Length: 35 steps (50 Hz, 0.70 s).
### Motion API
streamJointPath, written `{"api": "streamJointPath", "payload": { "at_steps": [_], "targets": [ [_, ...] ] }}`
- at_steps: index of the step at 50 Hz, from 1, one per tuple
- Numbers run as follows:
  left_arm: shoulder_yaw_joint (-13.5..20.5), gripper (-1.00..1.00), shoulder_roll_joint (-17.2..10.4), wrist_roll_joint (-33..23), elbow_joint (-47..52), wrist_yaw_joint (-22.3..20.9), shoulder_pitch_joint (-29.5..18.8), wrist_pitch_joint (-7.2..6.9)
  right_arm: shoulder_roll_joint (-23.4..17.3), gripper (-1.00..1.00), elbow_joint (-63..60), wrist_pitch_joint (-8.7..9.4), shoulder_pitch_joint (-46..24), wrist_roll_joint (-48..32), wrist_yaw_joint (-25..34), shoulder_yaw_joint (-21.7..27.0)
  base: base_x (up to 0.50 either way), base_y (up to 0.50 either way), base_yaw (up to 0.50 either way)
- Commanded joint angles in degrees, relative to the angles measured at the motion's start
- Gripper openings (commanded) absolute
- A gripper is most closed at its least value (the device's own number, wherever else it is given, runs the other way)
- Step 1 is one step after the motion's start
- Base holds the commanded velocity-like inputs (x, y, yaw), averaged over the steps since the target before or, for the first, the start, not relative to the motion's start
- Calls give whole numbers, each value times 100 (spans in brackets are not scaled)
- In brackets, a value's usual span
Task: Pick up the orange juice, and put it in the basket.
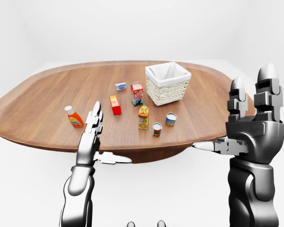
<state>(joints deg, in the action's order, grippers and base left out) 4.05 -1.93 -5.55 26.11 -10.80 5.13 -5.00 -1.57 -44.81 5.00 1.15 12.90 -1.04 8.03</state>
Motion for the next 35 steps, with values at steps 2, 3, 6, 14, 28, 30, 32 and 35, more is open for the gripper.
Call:
{"api": "streamJointPath", "payload": {
  "at_steps": [2, 3, 6, 14, 28, 30, 32, 35],
  "targets": [
    [-50, 100, 14, -14, 17, 16, 16, 0, 23, 100, -115, 0, 118, 42, 67, 2, 21, -7, 0],
    [-56, 100, 16, 12, 80, -6, 32, 0, 24, 100, -142, 0, 138, 14, 75, -16, 21, -9, 0],
    [-53, 100, 13, 19, 106, -15, 45, 0, 32, 100, -139, 0, 146, 17, 90, -18, 23, -12, 0],
    [-65, 100, 14, 5, 72, -8, 29, 0, 35, 100, -139, 0, 151, -20, 118, -41, 33, -21, 0],
    [-93, 100, 10, 4, 89, -30, 17, 0, 47, 100, -234, 0, 197, -101, 203, -135, 29, -39, 0],
    [-102, 100, 11, -13, 114, -25, 12, 0, 48, 100, -239, 0, 168, -86, 200, -121, 25, -16, 0],
    [-101, 100, 12, -3, 99, -29, 3, 0, 52, 100, -228, 0, 150, -84, 192, -125, 25, -16, 0],
    [-115, 100, 13, -12, 128, -36, 19, 0, 50, 100, -242, 0, 154, -77, 194, -131, 27, -17, 0]
  ]
}}
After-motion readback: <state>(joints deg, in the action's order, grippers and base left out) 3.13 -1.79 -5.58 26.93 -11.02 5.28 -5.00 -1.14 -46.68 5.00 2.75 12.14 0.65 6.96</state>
